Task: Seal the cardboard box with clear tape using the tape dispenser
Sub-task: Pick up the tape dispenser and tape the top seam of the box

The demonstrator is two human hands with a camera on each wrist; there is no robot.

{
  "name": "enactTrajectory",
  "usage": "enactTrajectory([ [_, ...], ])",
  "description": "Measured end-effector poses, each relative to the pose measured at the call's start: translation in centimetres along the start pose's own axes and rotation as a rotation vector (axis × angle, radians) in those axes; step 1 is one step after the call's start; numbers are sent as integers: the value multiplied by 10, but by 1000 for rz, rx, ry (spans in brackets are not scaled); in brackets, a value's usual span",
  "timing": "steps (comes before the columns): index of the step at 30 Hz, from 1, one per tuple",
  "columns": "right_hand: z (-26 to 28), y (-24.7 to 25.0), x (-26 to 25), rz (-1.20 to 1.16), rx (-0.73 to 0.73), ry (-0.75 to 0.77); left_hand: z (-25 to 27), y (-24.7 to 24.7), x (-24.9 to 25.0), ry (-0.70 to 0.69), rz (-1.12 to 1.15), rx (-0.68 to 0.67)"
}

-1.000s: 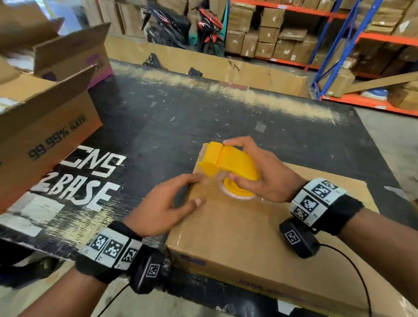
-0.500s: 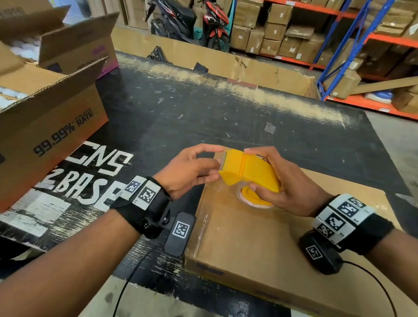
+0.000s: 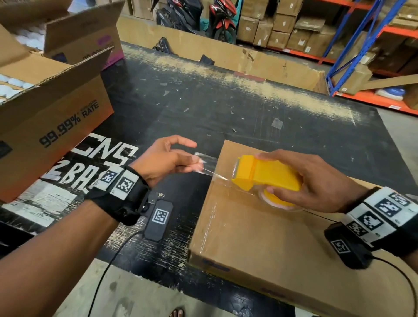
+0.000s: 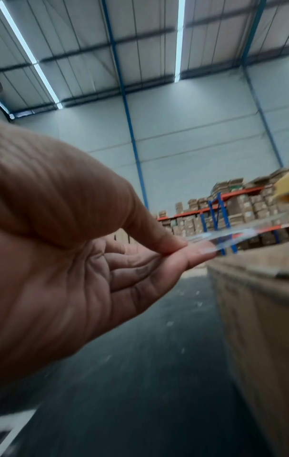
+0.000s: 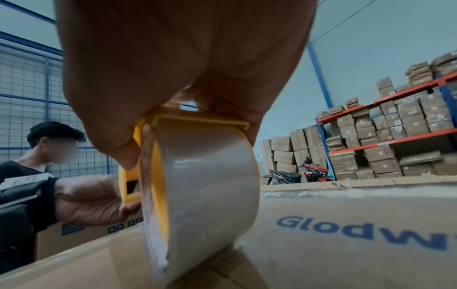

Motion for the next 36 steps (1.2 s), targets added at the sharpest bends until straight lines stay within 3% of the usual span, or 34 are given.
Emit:
enactTrajectory([
  [8,1,-8,-5,22,-87,0,-7,1,-64,184,93,4],
  [11,0,-8,-5,22,-94,-7,-9,-14,-78,205,-8,-34],
  [13,0,-8,-6,25,-90,-6,-14,-18,-78,142,-211,-23],
  [16,1,-7,-7,29,-83,-17,-17,-7,-74,0,-839,59],
  [17,1,-7,-7,30,-88,-20,-14,-4,-72,-51,-921,89],
  [21,2,-8,-10,22,-85,-16,7,-19,-44,-387,-736,0],
  [23,2,-7,-10,15,-80,-17,23,-43,-31,-518,-853,-140],
  [27,2,-8,-12,15,-78,1,36,-78,-51,-426,-1208,-346],
  [31,2,-7,-14,-31,-67,-3,35,-77,-55,-439,-1482,-246],
  [36,17,5,-7,-66,-70,-39,36,-74,-54,-426,-1547,-247],
])
Point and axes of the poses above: each hand's wrist, its own z-axis away from the middle knuckle, its own y-axis out of the back of the hand, x = y × z, the point moved 8 cm from there along -z, towards the middle knuckle, and after that the axes turned 6 degrees about -z, right-handed, at the moved point
